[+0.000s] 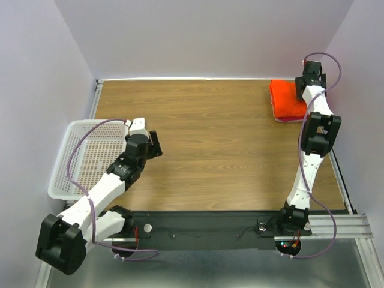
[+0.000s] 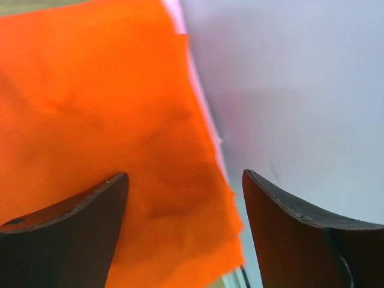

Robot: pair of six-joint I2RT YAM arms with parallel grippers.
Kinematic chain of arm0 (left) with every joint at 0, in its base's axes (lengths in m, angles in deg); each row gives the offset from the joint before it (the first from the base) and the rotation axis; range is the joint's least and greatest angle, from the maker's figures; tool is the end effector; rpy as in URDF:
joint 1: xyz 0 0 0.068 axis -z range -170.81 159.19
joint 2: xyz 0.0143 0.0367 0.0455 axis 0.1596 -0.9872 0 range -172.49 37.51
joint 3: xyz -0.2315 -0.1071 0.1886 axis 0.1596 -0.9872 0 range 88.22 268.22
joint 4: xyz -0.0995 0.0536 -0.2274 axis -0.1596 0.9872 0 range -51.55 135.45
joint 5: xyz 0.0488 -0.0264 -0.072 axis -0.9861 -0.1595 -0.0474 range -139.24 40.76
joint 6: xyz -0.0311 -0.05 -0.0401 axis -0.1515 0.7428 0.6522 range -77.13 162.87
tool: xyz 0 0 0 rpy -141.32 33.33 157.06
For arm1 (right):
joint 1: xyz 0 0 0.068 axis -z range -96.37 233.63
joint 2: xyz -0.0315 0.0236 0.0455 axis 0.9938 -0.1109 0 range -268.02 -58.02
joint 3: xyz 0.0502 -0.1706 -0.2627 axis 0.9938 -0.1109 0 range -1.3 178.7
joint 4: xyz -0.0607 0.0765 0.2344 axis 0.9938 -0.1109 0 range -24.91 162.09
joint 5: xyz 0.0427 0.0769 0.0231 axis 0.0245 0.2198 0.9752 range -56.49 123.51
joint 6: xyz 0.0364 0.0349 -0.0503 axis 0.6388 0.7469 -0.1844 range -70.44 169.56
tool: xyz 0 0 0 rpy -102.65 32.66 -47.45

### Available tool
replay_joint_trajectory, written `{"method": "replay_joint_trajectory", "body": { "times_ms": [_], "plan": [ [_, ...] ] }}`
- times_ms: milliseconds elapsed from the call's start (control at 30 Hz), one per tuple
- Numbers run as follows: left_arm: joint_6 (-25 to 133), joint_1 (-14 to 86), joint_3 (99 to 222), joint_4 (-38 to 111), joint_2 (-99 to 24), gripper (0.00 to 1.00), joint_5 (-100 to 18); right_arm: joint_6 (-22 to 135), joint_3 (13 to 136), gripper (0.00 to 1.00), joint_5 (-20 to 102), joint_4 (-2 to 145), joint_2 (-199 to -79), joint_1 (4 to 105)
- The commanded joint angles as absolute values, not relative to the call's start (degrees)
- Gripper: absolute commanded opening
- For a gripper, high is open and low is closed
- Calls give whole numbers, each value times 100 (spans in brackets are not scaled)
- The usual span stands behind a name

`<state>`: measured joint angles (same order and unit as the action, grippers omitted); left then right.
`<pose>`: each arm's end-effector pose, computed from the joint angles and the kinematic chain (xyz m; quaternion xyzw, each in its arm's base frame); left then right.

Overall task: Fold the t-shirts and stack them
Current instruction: Neatly place the folded tshirt to the corner

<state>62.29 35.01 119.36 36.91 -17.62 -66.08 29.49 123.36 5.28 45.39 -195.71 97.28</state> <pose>0.1911 -0.0736 0.2764 -0.0353 0.8256 -0.0992 0.5544 0.5668 -0.1661 0.2467 0.0542 0.8824 -0.3308 0.3301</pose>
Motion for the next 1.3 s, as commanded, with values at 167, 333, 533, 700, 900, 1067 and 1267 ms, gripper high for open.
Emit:
{"method": "replay_joint_trajectory", "body": {
  "times_ms": [167, 333, 533, 700, 900, 1067, 1267],
  "plan": [
    [6221, 3599, 11837, 3274, -1127, 73, -6866, 3470, 11579, 86, 2, 4845, -17818, 9804],
    [6221, 3599, 11872, 3388, -523, 73, -7041, 4242, 10700, 94, 719, 4827, -16134, 9804],
    [6072, 3599, 12302, 3835, 260, 85, -7716, 5639, 9364, 100, 2056, 4819, -14093, 9804],
    [5975, 3608, 13005, 4337, 744, 89, -8315, 6256, 8195, 100, 2340, 4880, -12250, 9787],
    [6265, 3599, 13323, 4962, 1824, 96, -9537, 6292, 7193, 100, 1515, 4836, -10831, 9226],
    [5580, 3599, 12753, 4751, 3169, 99, -9599, 6459, 6017, 100, 969, 4827, -9004, 9172],
    [5728, 3608, 12207, 4566, 3987, 99, -9828, 6054, 5250, 100, 1312, 4731, -7763, 9172]
  ]
}}
